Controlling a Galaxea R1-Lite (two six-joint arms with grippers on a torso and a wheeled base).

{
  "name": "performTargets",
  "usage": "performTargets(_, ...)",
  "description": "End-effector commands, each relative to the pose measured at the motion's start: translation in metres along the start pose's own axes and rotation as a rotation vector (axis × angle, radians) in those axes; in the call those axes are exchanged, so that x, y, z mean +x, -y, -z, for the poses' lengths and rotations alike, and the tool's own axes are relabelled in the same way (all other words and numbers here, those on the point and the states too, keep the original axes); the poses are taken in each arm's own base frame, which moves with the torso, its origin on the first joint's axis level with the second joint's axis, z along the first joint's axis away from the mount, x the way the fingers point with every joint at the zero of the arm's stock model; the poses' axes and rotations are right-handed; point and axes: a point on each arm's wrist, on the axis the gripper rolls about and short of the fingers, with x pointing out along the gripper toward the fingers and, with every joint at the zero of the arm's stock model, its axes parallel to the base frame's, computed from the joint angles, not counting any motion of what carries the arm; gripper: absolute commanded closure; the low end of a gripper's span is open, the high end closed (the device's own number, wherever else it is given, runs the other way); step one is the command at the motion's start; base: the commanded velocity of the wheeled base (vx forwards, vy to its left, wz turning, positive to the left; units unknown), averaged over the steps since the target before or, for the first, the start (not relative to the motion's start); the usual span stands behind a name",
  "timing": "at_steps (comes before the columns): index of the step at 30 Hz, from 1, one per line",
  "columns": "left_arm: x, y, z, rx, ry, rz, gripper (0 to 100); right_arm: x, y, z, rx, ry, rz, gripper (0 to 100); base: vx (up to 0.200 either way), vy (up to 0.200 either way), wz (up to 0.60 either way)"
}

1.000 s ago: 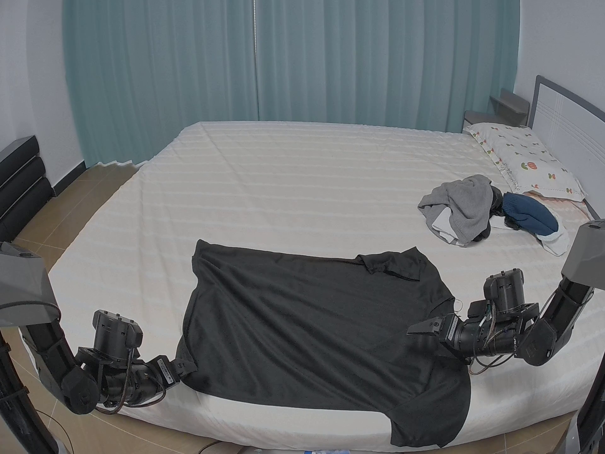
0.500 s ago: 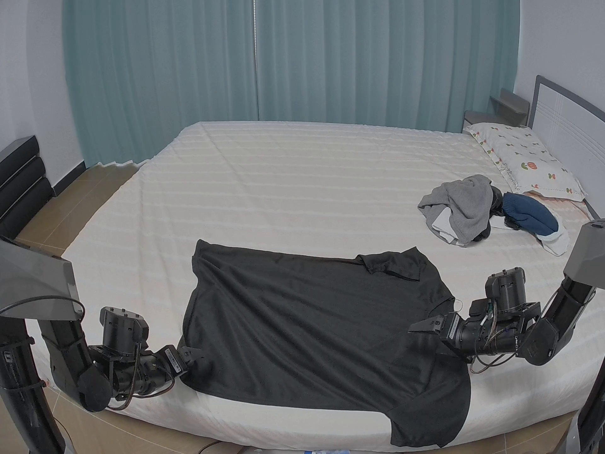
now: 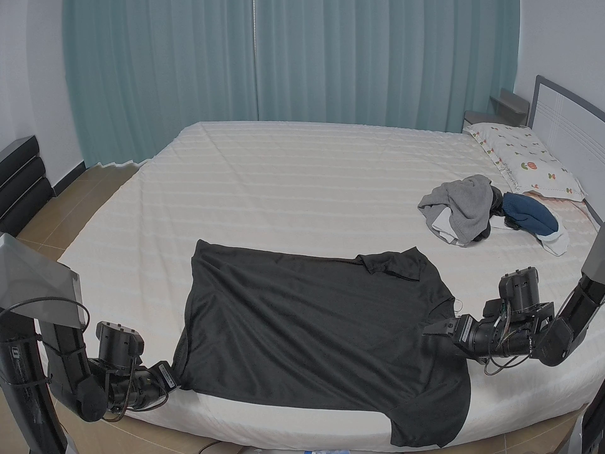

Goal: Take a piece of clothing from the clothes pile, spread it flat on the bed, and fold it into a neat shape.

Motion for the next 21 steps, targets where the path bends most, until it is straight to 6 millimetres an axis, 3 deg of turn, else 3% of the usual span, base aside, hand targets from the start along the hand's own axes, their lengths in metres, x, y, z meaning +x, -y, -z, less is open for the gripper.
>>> performTargets(1, -0.014, -0.008, 0.007, -0.006, -0.006, -0.017, 100, -0.011, 0.012, 0.01, -0.031, 0.002, 0.063, 0, 0.0, 0.0, 0.0)
performTargets(7, -0.018, -0.017, -0.002, -0.055, 0.069, -0.088, 100, -0.022, 0.031, 0.023, -0.09, -0.015, 0.163, 0, 0.0, 0.0, 0.0)
performTargets(14, -0.05, -0.015, -0.001, -0.036, 0.012, -0.052, 100, -0.039, 0.043, 0.04, -0.113, -0.062, 0.197, 0, 0.0, 0.0, 0.0)
performTargets(21, -0.049, -0.016, 0.0, -0.036, -0.009, -0.049, 100, -0.04, 0.046, 0.052, -0.126, -0.121, 0.209, 0, 0.0, 0.0, 0.0)
